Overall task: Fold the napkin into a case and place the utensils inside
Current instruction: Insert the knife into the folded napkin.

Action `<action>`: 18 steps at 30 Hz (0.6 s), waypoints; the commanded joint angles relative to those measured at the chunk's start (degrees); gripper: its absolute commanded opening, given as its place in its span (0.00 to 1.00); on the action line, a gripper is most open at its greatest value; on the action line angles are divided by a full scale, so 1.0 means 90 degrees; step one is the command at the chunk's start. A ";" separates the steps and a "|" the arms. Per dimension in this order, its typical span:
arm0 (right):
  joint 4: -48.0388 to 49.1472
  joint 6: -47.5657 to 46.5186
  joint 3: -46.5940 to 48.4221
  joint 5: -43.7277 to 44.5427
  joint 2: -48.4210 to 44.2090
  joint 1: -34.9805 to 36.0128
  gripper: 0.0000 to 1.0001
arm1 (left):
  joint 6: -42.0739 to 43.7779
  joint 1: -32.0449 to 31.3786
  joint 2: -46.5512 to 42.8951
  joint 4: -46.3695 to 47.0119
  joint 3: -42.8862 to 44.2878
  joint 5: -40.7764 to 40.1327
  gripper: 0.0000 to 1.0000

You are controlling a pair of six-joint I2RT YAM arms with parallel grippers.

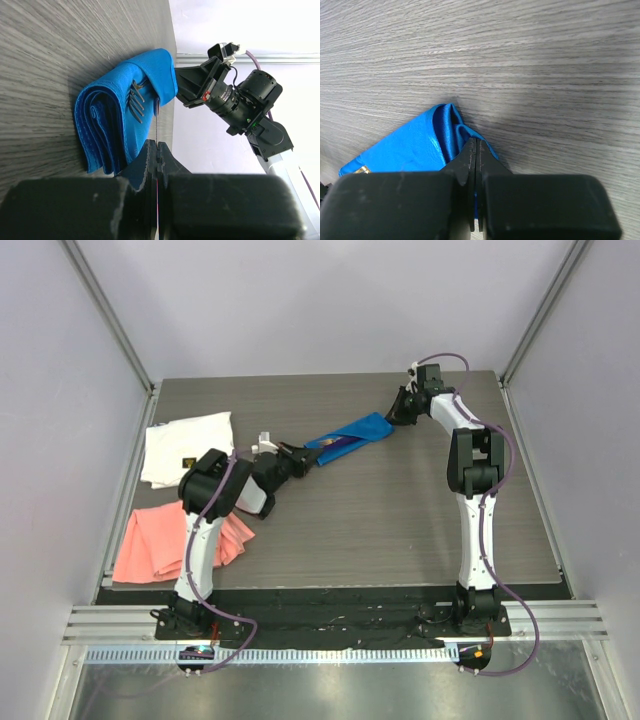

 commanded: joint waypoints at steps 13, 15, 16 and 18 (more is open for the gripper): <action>0.0098 0.0099 0.0029 -0.0190 0.0094 0.0097 0.01 | -0.0164 -0.0103 0.0356 0.0081 0.0427 -0.0083 0.00; 0.0088 0.0099 0.0029 -0.0210 0.0094 0.0097 0.01 | -0.0154 -0.0103 0.0347 0.0061 0.0417 -0.0054 0.00; 0.0098 0.0099 0.0029 -0.0210 0.0094 0.0097 0.01 | -0.0144 -0.0094 0.0337 0.0042 0.0417 -0.0044 0.01; 0.0098 0.0080 0.0010 -0.0200 0.0085 0.0097 0.01 | -0.0144 -0.0084 0.0278 -0.0026 0.0398 0.0014 0.04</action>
